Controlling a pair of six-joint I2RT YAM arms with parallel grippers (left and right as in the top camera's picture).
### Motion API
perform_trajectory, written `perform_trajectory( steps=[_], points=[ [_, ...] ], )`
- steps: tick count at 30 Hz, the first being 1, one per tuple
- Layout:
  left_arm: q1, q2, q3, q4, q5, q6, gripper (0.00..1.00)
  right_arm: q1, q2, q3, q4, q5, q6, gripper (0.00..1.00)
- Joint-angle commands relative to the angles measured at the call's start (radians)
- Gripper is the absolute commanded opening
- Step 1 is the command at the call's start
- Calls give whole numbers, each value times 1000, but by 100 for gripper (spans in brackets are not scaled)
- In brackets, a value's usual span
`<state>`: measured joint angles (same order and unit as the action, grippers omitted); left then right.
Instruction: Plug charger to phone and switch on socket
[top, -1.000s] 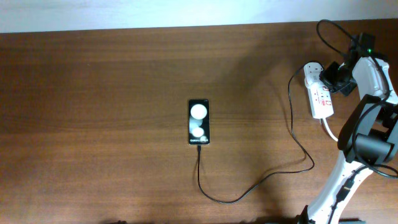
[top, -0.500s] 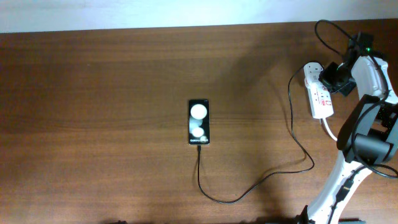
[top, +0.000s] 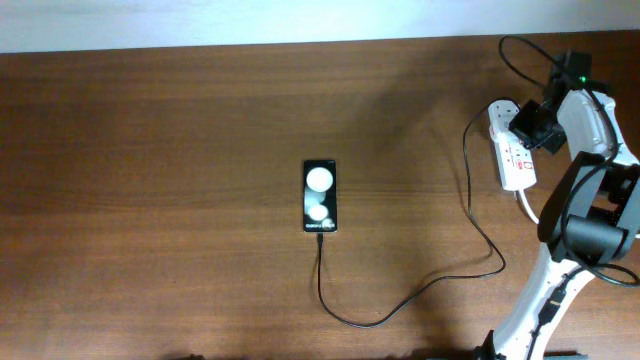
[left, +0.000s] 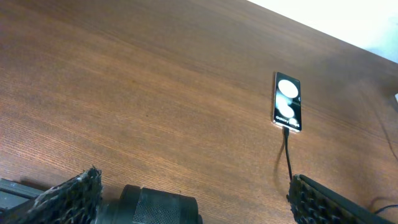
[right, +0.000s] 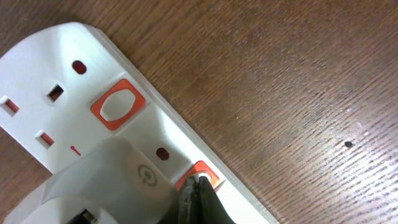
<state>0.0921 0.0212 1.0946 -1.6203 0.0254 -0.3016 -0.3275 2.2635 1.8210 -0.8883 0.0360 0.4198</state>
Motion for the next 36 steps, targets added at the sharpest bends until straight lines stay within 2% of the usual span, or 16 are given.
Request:
perform_trajectory(
  steps=[1, 8, 12, 16, 17, 22, 27, 34, 36],
  points=[
    [0, -14, -1, 2, -7, 16, 99, 106, 36, -49, -13, -201, 3, 4],
    [0, -14, -1, 2, -7, 16, 99, 106, 36, -49, -21, -190, 3, 4],
    [1, -14, -1, 2, -7, 16, 99, 93, 36, -49, -69, -23, 3, 4],
    [0, -14, -1, 2, -7, 16, 99, 13, 23, -48, -139, -19, 18, 4],
    [0, -14, -1, 2, -7, 16, 99, -10, 12, -48, -159, 4, 58, 4],
    [1, -14, -1, 2, -7, 16, 99, -131, -96, -48, -209, -6, 121, 4],
    [0, -14, -1, 2, -7, 16, 99, -144, -360, -48, -213, -196, 120, 4],
    [0, -14, -1, 2, -7, 16, 99, -98, -971, -48, -185, -409, 120, 4],
    [1, -14, -1, 2, -7, 16, 99, -100, -1037, 27, -249, -452, 115, 4]
  ],
)
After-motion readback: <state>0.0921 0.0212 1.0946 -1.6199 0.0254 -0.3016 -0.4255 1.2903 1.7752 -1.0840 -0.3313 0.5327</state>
